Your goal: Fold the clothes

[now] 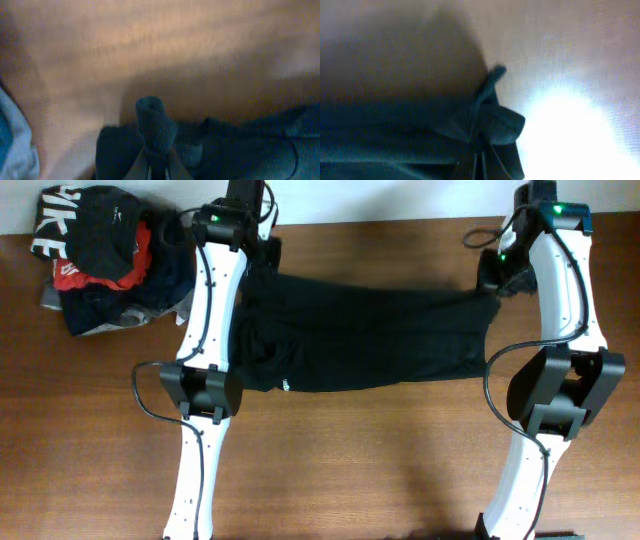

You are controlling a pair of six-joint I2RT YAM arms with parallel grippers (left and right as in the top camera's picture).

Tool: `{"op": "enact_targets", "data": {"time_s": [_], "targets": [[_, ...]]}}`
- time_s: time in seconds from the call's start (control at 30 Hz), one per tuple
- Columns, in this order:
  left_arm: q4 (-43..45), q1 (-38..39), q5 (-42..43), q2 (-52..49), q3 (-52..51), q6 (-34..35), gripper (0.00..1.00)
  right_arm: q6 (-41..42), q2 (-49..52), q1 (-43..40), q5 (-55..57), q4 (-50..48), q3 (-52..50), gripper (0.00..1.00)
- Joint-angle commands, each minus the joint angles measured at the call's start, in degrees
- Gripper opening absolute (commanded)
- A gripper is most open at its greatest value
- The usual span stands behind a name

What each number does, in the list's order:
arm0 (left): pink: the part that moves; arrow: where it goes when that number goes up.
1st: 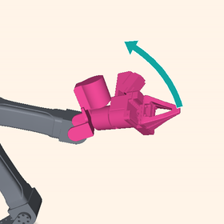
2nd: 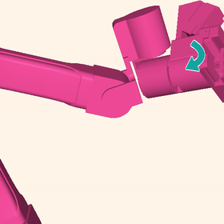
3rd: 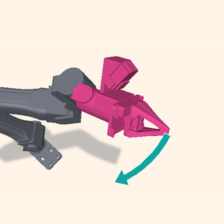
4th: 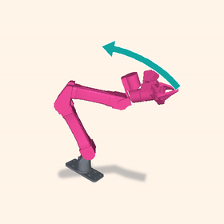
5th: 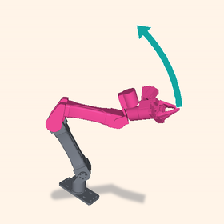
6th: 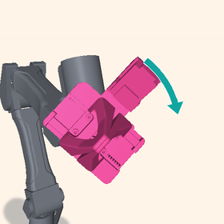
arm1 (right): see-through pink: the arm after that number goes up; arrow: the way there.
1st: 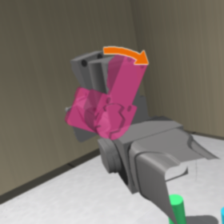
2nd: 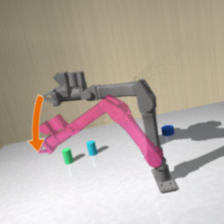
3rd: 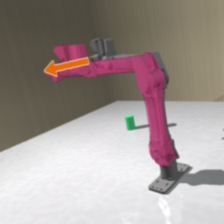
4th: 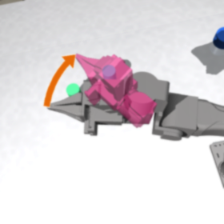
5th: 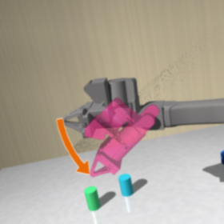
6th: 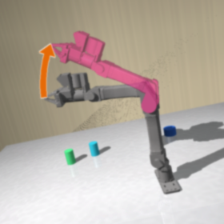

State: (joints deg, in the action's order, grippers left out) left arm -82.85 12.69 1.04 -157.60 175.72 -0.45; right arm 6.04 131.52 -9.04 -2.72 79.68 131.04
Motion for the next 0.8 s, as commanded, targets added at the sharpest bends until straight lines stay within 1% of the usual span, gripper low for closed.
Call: {"op": "enact_targets", "data": {"time_s": [0.0,0.1,0.23,0.33,0.47,0.6,0.77], "targets": [[-5.8,-0.1,-0.9,1.6,0.7,-1.1,0.01,1.5,0.0,-0.3,-0.7,3.7,0.4,0.04],[-10.6,-0.1,-1.0,1.6,0.7,-3.1,0.01,1.9,0.0,-0.3,-0.7,4.1,0.1,0.04],[-13.9,-0.1,-1.5,1.6,0.6,-3.1,0.00,1.9,0.0,-0.3,-0.7,4.3,-1.0,0.04],[-13.9,0.1,-1.4,1.6,-0.4,-3.1,0.00,1.7,0.0,-0.4,-0.2,3.5,-4.0,0.04],[-13.9,0.6,-0.8,1.6,-2.8,-3.1,0.00,1.7,0.0,-0.5,-0.2,-0.7,-10.2,0.04],[-13.9,1.6,-0.8,1.6,-7.4,-4.2,0.00,1.7,0.0,-1.1,-0.3,-5.4,-16.1,0.04],[-13.9,2.7,-0.8,1.6,-14.6,-4.4,0.01,1.7,0.0,-2.2,-0.3,-7.8,-18.7,0.04]]}}
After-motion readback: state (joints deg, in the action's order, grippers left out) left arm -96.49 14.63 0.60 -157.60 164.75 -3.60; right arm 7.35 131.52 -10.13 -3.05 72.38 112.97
